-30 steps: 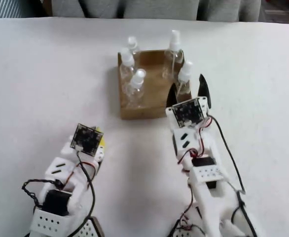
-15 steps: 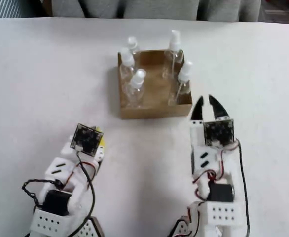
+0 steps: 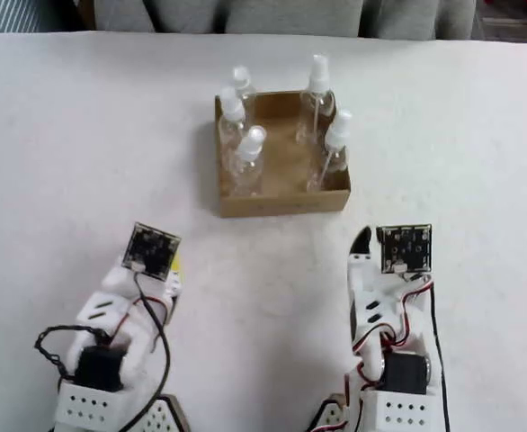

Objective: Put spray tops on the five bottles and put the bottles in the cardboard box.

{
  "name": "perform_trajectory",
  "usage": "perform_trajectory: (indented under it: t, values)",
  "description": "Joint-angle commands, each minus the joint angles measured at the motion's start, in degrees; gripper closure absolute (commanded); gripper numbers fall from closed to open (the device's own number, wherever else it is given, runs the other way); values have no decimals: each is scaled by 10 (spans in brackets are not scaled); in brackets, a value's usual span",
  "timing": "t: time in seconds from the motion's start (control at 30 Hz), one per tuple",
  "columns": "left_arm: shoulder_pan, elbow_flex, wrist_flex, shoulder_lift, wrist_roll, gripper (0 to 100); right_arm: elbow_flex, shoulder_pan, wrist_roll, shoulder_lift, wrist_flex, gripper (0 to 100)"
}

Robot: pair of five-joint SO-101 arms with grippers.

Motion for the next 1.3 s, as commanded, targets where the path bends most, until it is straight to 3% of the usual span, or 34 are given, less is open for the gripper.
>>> perform_trajectory:
  t: [0.0, 0.17, 0.37, 0.57, 0.83, 0.97, 1.27]
  values:
    - [-51, -2, 45, -10, -3, 977, -3, -26, -14, -5, 45, 981]
    - [-93, -2, 66, -10, -4, 977, -2, -82, -14, -5, 85, 981]
    - [-95, -2, 84, -10, -23, 978, 46, -154, -14, -2, 125, 981]
    - [-96, -2, 125, -10, -118, 979, 44, -155, -14, -3, 137, 981]
    - [-104, -2, 204, -10, -121, 977, 44, -155, -15, -3, 240, 978]
    - [-103, -2, 206, -12, -122, 977, 44, -158, -15, -3, 281, 979]
    - [-103, -2, 206, -12, -122, 977, 44, -157, -15, -3, 279, 979]
